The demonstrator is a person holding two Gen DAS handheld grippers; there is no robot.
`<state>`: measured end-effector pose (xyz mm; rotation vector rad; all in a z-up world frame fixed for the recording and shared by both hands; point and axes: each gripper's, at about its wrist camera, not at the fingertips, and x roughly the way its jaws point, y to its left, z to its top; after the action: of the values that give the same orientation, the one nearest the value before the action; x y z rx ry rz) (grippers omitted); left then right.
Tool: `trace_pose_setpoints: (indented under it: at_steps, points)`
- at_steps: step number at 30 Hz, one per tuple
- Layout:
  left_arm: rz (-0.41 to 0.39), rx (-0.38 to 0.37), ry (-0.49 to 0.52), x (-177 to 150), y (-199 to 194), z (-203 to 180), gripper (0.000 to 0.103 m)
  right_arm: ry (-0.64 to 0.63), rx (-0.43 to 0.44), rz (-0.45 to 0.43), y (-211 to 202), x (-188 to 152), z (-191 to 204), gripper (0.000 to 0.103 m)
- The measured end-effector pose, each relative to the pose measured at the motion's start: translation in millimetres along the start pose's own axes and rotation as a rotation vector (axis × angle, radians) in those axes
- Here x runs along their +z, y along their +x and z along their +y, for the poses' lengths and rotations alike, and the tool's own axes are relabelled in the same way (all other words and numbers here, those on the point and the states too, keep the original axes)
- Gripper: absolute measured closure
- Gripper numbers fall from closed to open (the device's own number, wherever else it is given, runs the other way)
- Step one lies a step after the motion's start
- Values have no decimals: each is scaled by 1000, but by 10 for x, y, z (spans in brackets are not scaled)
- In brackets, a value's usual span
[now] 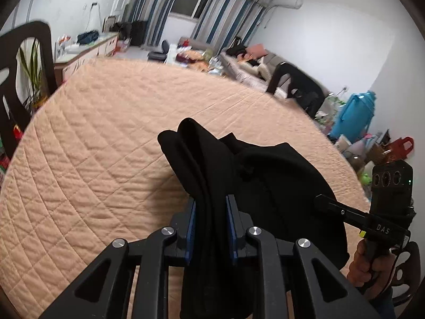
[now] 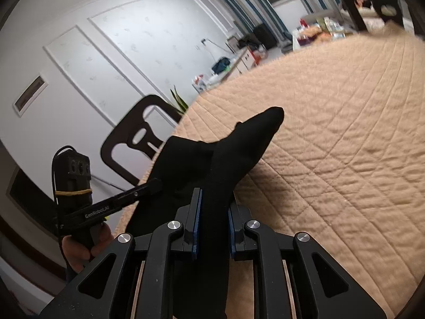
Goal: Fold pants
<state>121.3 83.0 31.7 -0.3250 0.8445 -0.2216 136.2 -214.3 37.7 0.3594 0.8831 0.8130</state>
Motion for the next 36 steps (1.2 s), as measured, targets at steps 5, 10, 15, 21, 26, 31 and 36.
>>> trace_pose_setpoints:
  at_steps: [5,10,15,21,26,31,36]
  points:
    - [24,-40,-82,-181,137,339,67,49,-79,74,156,-166,-329,80]
    - [-12,14,-55,-282,-75,229,72,-45,-211,32,-109,-225,-158,77]
    - [-85,-14,69,-537,-495,-126,71,-252,-225,14,-324,-438,287,77]
    - [-49,37,149,-751,-340,-244,72,-356,-264,118,-141,-707,344,78]
    - [-37,62,145,-588,-353,-263,72,-339,-259,88,-168,-479,350,78]
    - [-52,128,170,-96,-122,-318,72,-291,-264,31,52,-15,256,78]
    - [-7,236,148,272,441,-141,71,-272,-289,82,444,263,82,78]
